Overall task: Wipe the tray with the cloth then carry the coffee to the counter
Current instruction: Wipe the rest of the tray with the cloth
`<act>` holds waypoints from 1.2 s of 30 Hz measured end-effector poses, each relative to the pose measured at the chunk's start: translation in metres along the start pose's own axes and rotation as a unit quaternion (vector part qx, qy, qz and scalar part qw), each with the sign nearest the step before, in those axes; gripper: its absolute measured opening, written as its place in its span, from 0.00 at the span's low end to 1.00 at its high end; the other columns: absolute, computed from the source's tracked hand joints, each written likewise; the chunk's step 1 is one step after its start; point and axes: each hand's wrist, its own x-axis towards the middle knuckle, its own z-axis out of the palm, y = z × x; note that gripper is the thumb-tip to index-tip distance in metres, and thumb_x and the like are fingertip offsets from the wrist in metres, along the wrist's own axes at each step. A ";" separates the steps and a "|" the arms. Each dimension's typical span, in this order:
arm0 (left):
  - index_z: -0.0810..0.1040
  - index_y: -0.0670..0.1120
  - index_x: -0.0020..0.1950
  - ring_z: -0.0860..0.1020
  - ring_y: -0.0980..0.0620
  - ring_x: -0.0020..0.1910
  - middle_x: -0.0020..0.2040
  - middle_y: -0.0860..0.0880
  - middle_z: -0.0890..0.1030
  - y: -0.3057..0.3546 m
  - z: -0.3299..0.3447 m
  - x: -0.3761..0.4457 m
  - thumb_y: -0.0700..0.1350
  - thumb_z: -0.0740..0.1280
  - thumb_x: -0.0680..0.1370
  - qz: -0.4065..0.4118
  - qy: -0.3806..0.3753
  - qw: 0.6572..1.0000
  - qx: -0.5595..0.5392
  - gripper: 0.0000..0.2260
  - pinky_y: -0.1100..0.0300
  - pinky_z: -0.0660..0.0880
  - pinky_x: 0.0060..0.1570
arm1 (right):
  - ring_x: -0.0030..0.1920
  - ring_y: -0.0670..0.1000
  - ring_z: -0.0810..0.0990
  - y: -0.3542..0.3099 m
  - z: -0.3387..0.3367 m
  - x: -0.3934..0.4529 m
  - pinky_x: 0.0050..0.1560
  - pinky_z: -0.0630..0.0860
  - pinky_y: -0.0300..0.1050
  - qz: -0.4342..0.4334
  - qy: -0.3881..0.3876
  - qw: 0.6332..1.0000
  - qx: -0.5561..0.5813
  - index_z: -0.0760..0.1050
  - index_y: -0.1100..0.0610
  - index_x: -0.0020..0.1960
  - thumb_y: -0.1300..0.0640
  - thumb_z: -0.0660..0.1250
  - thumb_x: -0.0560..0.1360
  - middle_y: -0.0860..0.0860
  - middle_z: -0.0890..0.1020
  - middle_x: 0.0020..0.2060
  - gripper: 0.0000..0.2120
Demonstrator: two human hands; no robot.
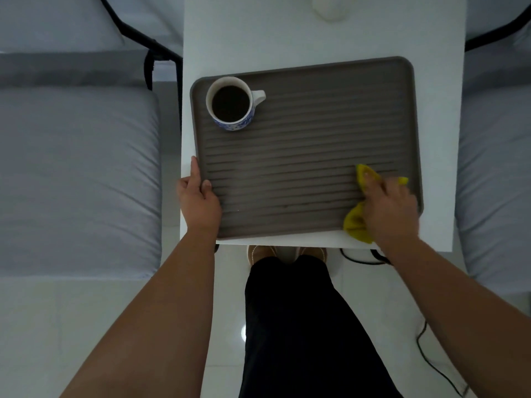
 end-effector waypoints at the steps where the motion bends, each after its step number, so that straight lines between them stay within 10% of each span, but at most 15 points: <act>1: 0.60 0.51 0.76 0.70 0.53 0.47 0.52 0.49 0.65 0.001 0.001 0.000 0.37 0.57 0.81 0.001 0.002 1.000 0.000 0.24 0.85 0.61 0.47 | 0.41 0.67 0.76 0.010 -0.003 -0.002 0.39 0.72 0.58 0.041 0.006 0.999 0.007 0.74 0.60 0.65 0.60 0.57 0.70 0.67 0.77 0.45 0.24; 8: 0.61 0.52 0.76 0.69 0.53 0.48 0.53 0.49 0.65 0.001 0.002 0.000 0.38 0.57 0.81 -0.010 0.008 1.000 0.003 0.24 0.76 0.63 0.52 | 0.47 0.68 0.75 -0.029 0.002 -0.015 0.47 0.73 0.59 0.229 -0.002 0.967 0.109 0.69 0.63 0.68 0.65 0.59 0.73 0.68 0.75 0.51 0.23; 14: 0.61 0.51 0.76 0.69 0.53 0.49 0.53 0.48 0.64 -0.001 0.002 0.001 0.37 0.57 0.81 0.000 0.007 1.000 0.006 0.24 0.82 0.61 0.50 | 0.37 0.61 0.79 -0.141 0.009 -0.034 0.37 0.75 0.50 0.052 -0.051 0.989 0.127 0.78 0.61 0.60 0.62 0.66 0.62 0.60 0.80 0.43 0.25; 18: 0.60 0.52 0.76 0.71 0.51 0.52 0.54 0.48 0.65 -0.005 0.001 0.003 0.38 0.57 0.81 -0.001 -0.005 1.000 -0.003 0.24 0.73 0.63 0.57 | 0.39 0.55 0.79 -0.188 0.007 -0.032 0.40 0.75 0.46 -0.102 -0.087 0.987 0.089 0.80 0.56 0.53 0.56 0.54 0.67 0.53 0.81 0.43 0.21; 26: 0.59 0.51 0.77 0.70 0.52 0.49 0.53 0.49 0.64 -0.006 0.001 0.002 0.38 0.57 0.81 0.014 -0.012 1.000 -0.003 0.24 0.84 0.62 0.48 | 0.38 0.57 0.79 -0.083 0.001 -0.013 0.37 0.72 0.46 -0.163 -0.039 0.985 -0.039 0.81 0.53 0.51 0.55 0.55 0.66 0.53 0.81 0.40 0.20; 32: 0.59 0.52 0.77 0.70 0.51 0.49 0.53 0.49 0.64 -0.006 0.001 0.001 0.38 0.57 0.81 0.012 -0.009 1.000 0.002 0.24 0.70 0.65 0.56 | 0.40 0.65 0.77 0.025 -0.009 -0.016 0.39 0.70 0.54 -0.012 -0.024 0.998 -0.056 0.79 0.61 0.55 0.62 0.59 0.65 0.63 0.79 0.41 0.21; 36: 0.60 0.51 0.76 0.69 0.53 0.48 0.52 0.48 0.64 -0.007 0.002 0.002 0.38 0.57 0.81 0.011 -0.004 1.000 -0.006 0.24 0.82 0.62 0.50 | 0.41 0.66 0.77 0.022 -0.002 -0.019 0.41 0.71 0.55 0.096 0.016 0.995 -0.005 0.79 0.64 0.55 0.63 0.55 0.66 0.65 0.79 0.43 0.22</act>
